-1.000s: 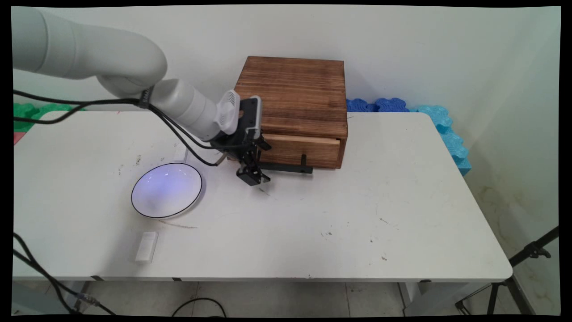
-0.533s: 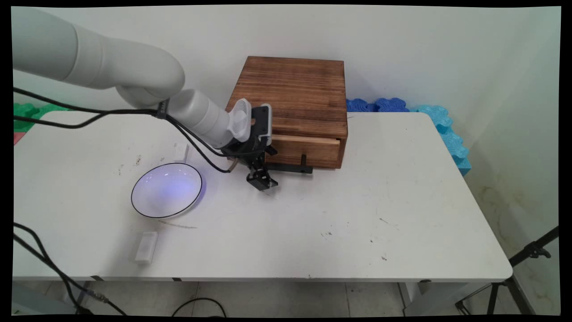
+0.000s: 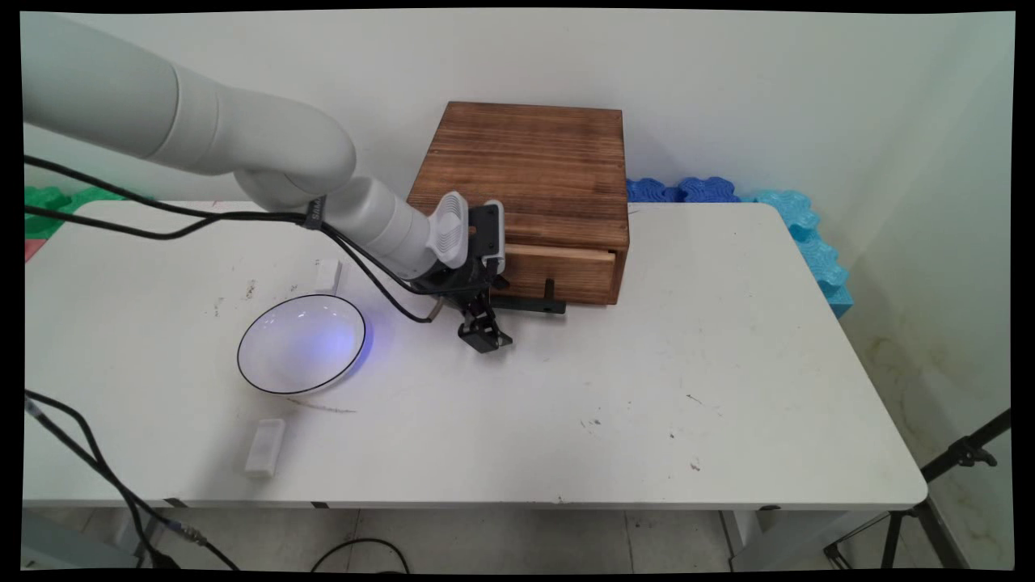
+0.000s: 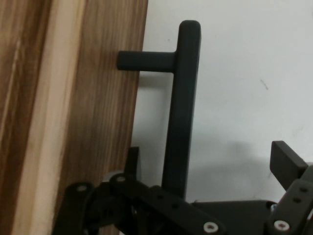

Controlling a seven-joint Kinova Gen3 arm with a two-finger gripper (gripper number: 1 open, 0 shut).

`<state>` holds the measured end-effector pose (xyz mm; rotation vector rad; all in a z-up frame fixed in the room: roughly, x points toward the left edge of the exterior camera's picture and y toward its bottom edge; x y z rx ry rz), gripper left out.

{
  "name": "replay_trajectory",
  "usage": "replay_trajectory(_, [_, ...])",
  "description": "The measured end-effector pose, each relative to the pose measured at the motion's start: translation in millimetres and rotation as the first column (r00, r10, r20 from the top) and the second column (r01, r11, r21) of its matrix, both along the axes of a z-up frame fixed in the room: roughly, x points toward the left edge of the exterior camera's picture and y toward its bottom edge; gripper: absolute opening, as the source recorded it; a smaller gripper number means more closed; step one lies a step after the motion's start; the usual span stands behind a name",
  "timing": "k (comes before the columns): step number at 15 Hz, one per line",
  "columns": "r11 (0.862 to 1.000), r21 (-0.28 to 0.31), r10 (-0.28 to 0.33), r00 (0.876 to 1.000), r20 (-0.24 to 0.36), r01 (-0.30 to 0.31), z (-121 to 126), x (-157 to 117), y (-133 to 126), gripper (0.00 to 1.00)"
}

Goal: Open the drawer

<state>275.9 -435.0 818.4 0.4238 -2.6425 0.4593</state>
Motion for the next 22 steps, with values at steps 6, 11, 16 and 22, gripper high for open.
replay_trajectory(6, [1.0, 0.01, -0.005, 1.0, 0.003, 0.005, -8.8, -6.5, 1.3, 1.0])
replay_trajectory(11, [1.0, 0.018, -0.012, 1.0, 0.01, 0.012, -14.2, -9.4, 5.3, 1.0])
replay_trajectory(16, [0.999, 0.027, -0.021, 1.0, 0.015, 0.021, -17.4, -12.1, 14.1, 1.0])
replay_trajectory(22, [0.999, 0.043, -0.031, 0.999, 0.01, 0.03, -16.8, -18.4, 34.6, 1.0])
